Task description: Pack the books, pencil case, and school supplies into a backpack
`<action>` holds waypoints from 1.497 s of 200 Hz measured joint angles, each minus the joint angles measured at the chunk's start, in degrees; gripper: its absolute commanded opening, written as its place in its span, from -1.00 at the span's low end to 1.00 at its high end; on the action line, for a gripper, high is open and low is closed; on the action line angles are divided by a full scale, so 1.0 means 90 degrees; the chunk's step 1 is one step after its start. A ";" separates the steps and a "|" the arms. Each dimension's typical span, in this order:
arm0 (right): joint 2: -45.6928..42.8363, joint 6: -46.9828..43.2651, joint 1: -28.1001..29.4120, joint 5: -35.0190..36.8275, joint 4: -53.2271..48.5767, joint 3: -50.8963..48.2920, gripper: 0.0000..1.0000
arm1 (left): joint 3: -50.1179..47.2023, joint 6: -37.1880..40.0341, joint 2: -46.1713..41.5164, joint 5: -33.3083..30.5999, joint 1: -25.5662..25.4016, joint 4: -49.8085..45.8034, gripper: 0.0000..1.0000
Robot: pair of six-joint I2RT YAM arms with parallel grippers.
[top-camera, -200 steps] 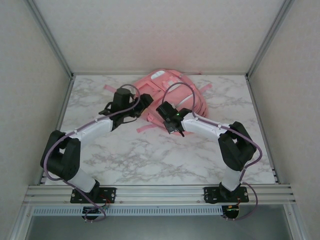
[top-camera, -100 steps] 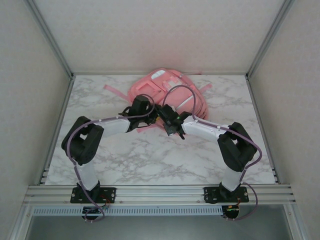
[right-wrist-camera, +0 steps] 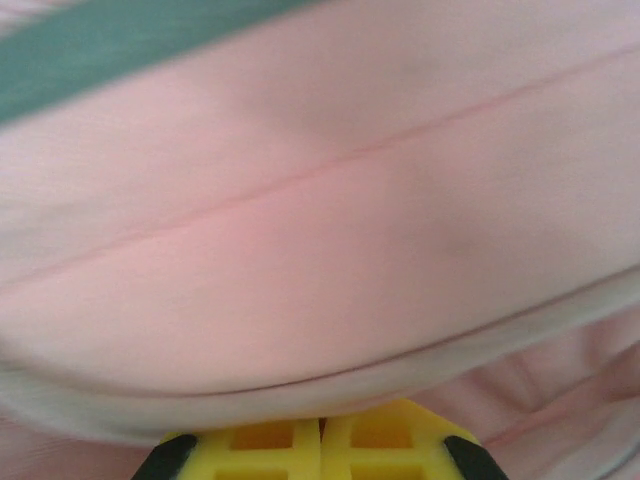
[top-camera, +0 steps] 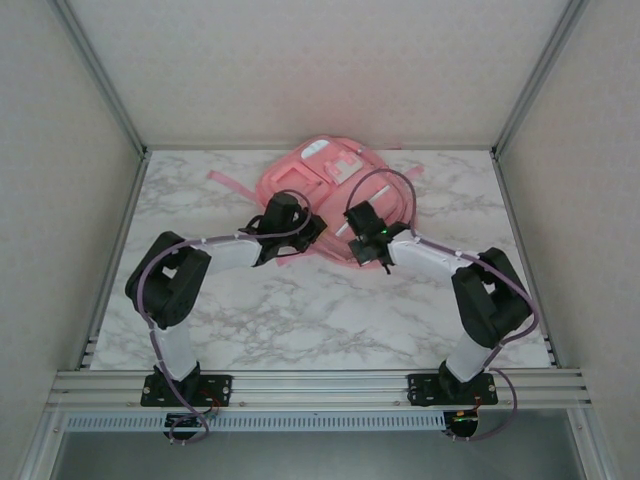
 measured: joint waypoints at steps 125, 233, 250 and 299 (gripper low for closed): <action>0.0821 -0.1416 -0.2055 -0.1722 0.0364 0.1173 -1.00 | -0.0146 0.1197 -0.0794 0.0568 0.0442 -0.1037 -1.00; 0.0770 -0.1732 -0.1996 -0.3679 0.1061 0.0831 -1.00 | -0.0029 0.3021 -0.1248 0.1103 0.1598 -0.2744 -1.00; 0.0345 -0.1649 -0.1974 -0.3866 0.1294 0.0316 -1.00 | 0.0085 0.3174 -0.1231 0.1158 0.1753 -0.2926 -1.00; -0.1188 -0.1219 -0.1792 -0.4177 0.1637 -0.0911 -1.00 | 0.0692 0.3429 -0.0729 0.1394 0.2261 -0.3293 -1.00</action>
